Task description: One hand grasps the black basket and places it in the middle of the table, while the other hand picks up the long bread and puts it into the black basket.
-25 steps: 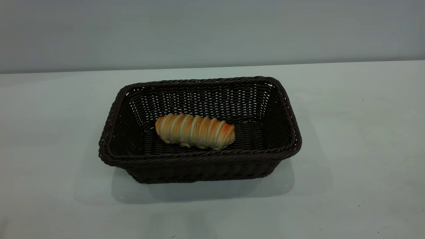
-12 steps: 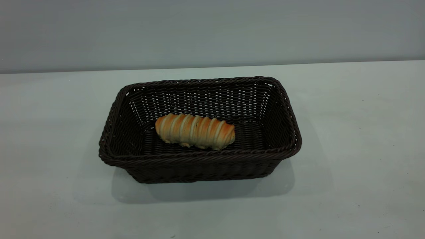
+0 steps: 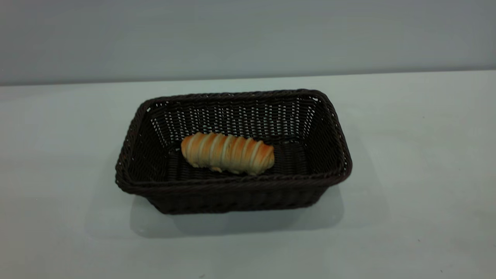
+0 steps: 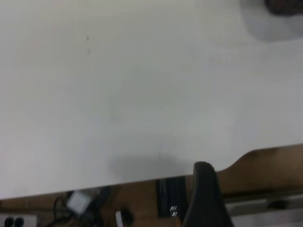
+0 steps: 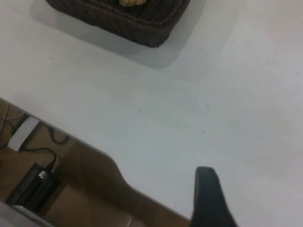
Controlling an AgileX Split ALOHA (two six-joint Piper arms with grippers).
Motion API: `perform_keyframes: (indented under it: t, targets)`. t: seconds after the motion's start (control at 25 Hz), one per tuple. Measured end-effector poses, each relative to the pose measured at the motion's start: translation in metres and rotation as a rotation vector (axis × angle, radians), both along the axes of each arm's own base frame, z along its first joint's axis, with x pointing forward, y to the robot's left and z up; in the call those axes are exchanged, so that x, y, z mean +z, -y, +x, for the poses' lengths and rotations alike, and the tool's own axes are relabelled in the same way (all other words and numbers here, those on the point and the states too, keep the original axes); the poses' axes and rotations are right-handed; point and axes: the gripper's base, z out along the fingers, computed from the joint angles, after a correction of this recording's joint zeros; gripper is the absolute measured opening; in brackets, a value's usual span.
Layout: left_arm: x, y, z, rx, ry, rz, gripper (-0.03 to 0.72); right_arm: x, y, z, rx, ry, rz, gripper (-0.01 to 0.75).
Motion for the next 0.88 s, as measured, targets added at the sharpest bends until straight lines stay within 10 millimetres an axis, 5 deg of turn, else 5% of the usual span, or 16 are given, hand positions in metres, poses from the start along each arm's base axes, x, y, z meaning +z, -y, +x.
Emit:
perform_keyframes:
  t: [0.88]
  targets:
    - [0.007, -0.015, -0.084, -0.030, 0.421, -0.117, 0.573, 0.000, 0.000, 0.000, 0.000, 0.000, 0.000, 0.459]
